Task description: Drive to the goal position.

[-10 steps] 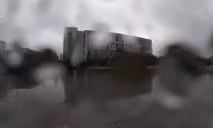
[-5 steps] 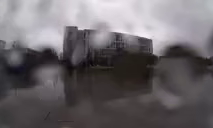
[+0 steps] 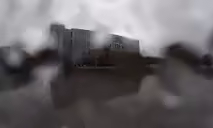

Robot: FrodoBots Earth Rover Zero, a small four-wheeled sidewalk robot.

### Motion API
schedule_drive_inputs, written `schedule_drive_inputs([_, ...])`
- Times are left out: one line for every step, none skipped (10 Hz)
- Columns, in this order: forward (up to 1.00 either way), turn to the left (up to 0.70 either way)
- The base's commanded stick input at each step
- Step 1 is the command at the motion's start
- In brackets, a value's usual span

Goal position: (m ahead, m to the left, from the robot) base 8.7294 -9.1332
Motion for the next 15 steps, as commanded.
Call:
schedule_drive_inputs([1.0,-0.39])
schedule_drive_inputs([1.0,-0.4])
schedule_drive_inputs([1.0,-0.39])
schedule_drive_inputs([1.0,-0.4])
schedule_drive_inputs([1.0,-0.16])
schedule_drive_inputs([1.0,0.0])
schedule_drive_inputs([1.0,0.0])
schedule_drive_inputs([1.0,0.0])
schedule_drive_inputs([1.0,0.0])
schedule_drive_inputs([1.0,-0.34])
schedule_drive_inputs([1.0,-0.38])
schedule_drive_inputs([1.0,0.0])
schedule_drive_inputs([1.0,0.0])
schedule_drive_inputs([1.0,0.0])
schedule_drive_inputs([1.0,0.0])
